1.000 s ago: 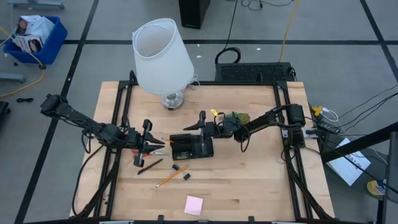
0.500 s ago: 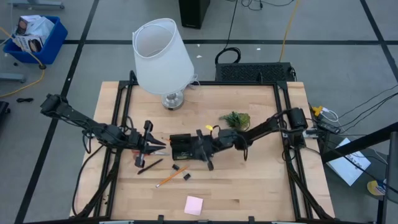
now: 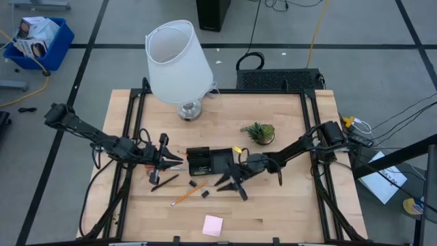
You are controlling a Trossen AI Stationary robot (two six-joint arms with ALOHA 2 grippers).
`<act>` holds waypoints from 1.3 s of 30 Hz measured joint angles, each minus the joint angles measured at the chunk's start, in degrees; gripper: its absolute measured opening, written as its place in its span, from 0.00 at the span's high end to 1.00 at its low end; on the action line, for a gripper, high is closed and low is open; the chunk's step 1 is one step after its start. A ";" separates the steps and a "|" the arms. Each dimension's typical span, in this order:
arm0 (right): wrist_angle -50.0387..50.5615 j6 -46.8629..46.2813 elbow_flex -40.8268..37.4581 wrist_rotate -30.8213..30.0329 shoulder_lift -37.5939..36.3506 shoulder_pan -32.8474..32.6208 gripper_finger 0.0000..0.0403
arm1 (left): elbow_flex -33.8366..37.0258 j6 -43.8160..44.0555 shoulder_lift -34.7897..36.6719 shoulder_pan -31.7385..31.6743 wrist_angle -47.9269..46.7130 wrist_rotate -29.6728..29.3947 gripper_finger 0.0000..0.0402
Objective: Pick and place office supplies into organizer
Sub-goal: Put the pink sticky note into the black desk organizer
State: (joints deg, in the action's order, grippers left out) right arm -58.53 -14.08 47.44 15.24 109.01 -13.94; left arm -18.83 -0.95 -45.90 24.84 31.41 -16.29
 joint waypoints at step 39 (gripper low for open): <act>42.57 -55.29 10.44 1.39 0.17 -9.35 0.73 | 0.00 2.56 -3.74 0.44 1.49 1.24 0.88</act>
State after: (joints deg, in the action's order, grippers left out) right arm -15.95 -69.37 57.88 16.63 109.19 -23.29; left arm -18.83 1.61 -49.65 25.28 32.90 -15.05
